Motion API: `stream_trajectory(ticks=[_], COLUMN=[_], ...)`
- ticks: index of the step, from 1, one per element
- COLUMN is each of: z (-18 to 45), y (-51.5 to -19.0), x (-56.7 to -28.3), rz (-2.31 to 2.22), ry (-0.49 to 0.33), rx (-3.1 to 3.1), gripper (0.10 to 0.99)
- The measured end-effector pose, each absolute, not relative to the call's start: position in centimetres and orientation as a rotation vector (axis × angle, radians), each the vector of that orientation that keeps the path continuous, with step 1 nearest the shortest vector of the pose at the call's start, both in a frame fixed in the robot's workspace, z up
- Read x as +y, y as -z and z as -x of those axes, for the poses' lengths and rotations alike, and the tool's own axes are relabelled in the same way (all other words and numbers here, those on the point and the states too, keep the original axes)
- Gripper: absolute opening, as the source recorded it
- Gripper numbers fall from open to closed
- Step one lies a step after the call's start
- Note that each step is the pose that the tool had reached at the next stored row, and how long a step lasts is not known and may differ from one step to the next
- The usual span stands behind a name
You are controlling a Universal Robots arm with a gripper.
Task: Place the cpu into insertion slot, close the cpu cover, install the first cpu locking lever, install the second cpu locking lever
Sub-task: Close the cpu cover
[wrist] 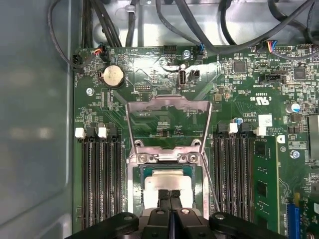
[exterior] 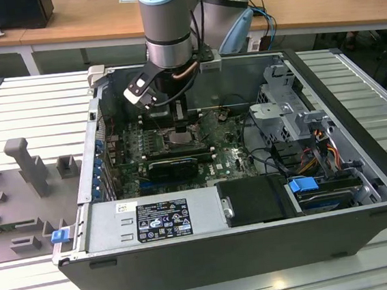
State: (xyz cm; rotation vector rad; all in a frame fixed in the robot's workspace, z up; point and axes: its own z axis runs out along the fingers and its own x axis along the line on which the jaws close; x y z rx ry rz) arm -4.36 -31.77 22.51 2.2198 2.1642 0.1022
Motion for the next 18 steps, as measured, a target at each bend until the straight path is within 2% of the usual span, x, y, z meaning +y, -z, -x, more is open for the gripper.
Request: stream_trajectory(ticks=[18], z=[3.38], y=[-23.22], x=[-31.77], rz=[-2.221], ry=[-0.1], rx=[2.165], gripper=[0.106])
